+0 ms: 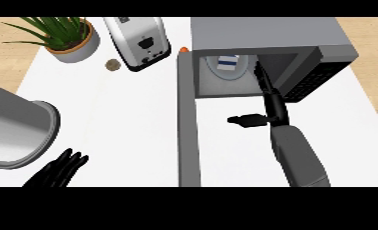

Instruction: Pick up the milk, place it into the microwave and close the microwave

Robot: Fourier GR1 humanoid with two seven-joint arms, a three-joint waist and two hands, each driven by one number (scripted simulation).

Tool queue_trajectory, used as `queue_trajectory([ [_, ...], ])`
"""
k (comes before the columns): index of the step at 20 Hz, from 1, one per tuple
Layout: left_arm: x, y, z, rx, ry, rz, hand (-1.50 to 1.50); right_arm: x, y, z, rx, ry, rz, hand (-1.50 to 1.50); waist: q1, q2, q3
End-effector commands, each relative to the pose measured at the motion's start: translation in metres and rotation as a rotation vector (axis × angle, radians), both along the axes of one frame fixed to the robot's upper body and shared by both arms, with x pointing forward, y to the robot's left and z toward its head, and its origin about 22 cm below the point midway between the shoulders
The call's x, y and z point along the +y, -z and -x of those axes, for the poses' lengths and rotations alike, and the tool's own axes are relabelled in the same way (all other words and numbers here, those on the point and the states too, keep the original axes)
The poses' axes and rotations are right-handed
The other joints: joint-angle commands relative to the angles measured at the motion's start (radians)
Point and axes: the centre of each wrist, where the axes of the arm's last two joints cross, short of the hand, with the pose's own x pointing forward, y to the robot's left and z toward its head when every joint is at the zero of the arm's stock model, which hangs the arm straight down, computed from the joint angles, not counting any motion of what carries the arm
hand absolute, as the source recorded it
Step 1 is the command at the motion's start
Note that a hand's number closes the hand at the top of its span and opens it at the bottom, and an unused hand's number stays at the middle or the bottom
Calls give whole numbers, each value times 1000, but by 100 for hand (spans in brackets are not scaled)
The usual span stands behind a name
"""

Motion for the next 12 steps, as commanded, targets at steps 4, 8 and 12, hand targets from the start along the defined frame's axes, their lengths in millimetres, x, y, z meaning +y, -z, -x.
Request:
queue_trajectory([
  [4,-33,-3,-30,48,104,-87,150,-32,15,56,-12,-22,-61,-150,-19,0,0],
  [8,-43,9,-42,56,131,-115,150,-34,9,96,-31,0,-61,-150,-16,0,-2],
  [12,-57,15,-68,45,169,-206,150,-63,-15,131,-43,39,-40,-150,-4,7,-1],
])
